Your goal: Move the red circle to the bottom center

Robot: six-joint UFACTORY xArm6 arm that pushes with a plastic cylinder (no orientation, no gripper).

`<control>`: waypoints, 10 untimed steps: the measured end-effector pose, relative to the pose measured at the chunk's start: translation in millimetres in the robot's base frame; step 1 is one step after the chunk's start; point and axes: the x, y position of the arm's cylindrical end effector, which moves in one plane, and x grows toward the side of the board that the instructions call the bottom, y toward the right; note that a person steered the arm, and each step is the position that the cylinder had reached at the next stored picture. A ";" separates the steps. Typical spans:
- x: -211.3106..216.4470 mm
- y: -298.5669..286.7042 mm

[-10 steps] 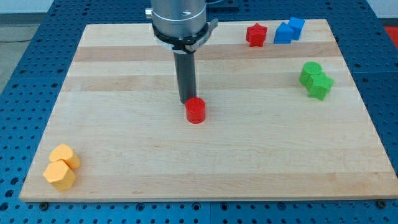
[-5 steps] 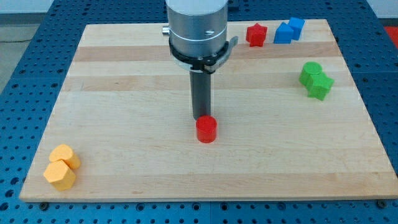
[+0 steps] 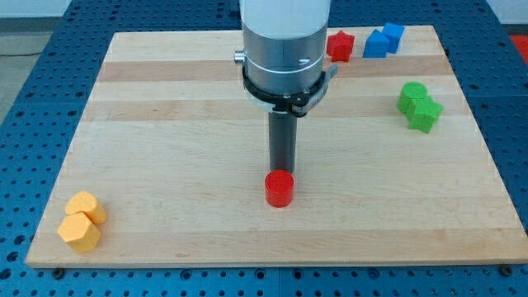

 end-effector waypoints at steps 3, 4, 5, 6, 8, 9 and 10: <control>6.9 0.0; 14.6 0.0; 25.2 0.0; 34.7 0.0; 38.6 -0.1; 38.6 4.7; 30.7 8.2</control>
